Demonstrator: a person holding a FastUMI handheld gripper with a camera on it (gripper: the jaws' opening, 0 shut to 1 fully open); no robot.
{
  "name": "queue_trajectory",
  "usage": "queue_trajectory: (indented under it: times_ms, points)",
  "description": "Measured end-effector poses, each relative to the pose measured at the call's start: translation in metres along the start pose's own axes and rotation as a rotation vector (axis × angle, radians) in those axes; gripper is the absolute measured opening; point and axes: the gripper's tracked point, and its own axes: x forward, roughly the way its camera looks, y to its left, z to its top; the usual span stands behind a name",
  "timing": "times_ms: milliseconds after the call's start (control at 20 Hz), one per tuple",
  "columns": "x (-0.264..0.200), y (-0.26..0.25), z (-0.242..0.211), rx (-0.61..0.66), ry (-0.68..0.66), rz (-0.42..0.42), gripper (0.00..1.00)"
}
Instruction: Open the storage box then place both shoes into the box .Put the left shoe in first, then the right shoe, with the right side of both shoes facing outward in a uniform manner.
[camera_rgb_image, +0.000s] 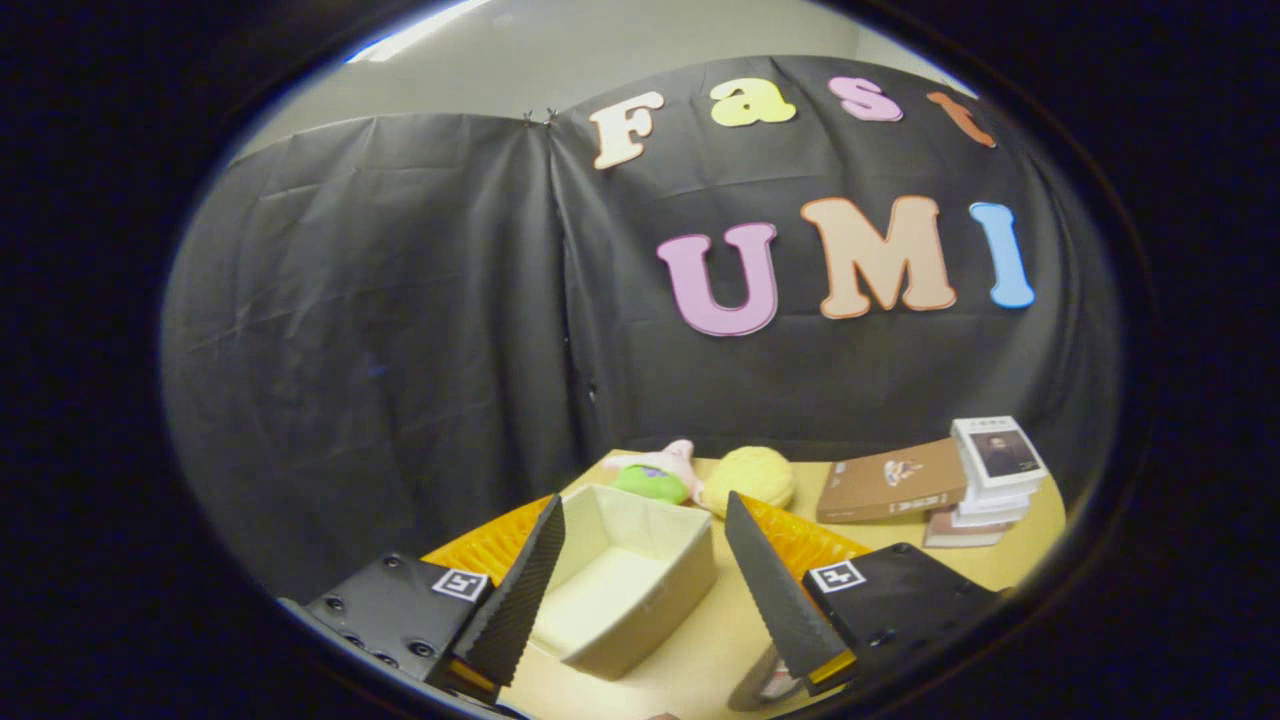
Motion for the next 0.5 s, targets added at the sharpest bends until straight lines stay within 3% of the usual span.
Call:
queue_trajectory:
  times_ms: [500]
  points:
    - [-0.035,-0.127,-0.068,-0.019,0.127,-0.16,1.0]
